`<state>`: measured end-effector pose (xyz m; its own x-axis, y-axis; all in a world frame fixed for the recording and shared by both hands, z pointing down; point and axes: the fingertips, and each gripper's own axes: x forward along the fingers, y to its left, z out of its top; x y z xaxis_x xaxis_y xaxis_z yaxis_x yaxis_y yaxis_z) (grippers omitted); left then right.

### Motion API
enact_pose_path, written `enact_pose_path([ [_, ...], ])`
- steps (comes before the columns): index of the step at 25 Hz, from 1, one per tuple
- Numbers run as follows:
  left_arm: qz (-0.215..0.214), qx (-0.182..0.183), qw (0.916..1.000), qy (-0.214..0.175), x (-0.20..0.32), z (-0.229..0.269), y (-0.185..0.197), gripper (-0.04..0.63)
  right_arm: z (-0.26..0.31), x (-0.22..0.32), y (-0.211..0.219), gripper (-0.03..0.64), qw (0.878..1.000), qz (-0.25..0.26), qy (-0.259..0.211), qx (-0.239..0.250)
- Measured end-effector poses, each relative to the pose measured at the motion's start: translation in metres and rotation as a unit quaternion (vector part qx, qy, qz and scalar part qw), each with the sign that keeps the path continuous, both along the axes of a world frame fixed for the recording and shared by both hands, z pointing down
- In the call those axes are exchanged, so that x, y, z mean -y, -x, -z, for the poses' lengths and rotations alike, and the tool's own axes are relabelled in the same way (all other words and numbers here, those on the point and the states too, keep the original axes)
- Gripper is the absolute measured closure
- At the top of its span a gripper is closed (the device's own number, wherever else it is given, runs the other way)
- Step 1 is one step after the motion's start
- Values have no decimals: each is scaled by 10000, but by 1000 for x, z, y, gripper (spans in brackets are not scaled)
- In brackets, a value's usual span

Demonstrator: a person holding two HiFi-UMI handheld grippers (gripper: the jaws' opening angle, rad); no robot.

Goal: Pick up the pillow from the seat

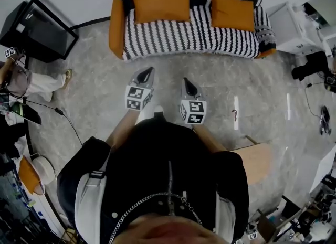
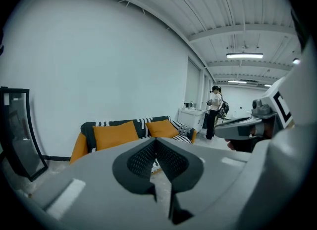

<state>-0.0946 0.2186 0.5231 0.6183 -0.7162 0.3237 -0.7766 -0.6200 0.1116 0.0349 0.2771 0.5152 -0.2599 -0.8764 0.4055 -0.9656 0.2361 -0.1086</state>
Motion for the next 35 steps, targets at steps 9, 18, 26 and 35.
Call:
enact_pose_path([
  [9,37,116,9999,-58,36,5,-6,584,-8,36,-6,614,9999,47,74,101],
  [18,123,181,9997,106,73,-9,-33,584,-12,82,-46,614,9998,-55,55,173],
  [26,599,205,9979,122,141,-11,-70,584,-8,166,-83,615,9989,425,-40,187],
  [35,1017,246,9945,103,187,-1,-100,584,-2,223,-110,614,9955,891,-69,303],
])
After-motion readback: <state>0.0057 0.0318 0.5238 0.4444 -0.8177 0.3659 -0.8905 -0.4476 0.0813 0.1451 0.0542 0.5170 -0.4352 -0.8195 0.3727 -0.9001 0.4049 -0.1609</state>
